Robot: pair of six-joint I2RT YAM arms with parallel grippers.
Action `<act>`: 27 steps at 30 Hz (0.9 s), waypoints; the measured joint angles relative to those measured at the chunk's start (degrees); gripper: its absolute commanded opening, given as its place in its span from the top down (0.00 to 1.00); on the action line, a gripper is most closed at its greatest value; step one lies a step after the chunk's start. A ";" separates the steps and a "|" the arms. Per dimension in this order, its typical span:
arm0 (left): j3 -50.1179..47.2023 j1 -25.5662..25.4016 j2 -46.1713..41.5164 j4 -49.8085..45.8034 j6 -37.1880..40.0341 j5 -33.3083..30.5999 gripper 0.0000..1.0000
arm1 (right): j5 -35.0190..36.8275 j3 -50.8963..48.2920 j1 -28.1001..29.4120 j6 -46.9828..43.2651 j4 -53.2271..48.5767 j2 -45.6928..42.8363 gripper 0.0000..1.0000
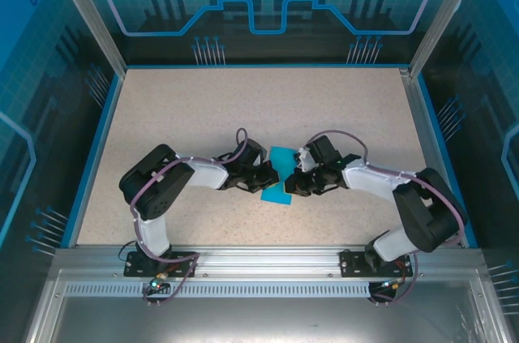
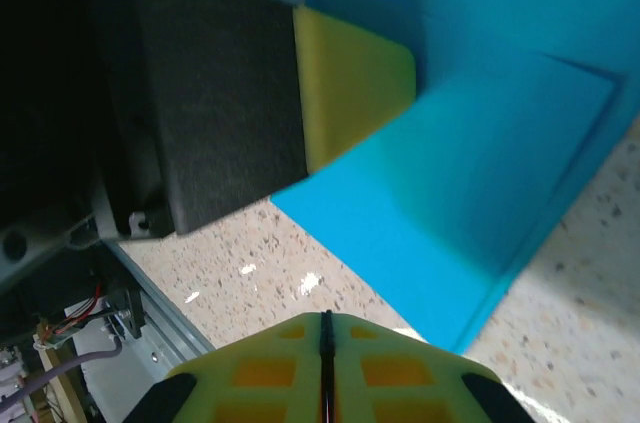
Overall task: Fold a paper plane with a square sheet of paper (pick it up from the middle)
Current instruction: Fold the triangle a second time at the center of the table.
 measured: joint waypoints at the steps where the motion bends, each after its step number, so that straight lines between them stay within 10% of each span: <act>1: 0.07 0.00 0.00 -0.11 0.00 0.00 1.00 | -0.02 0.37 0.04 -0.02 0.02 0.81 0.89; 27: 1.84 -0.28 -0.31 -1.84 1.75 1.75 0.87 | -0.81 -0.20 -0.83 -5.11 1.66 9.25 1.00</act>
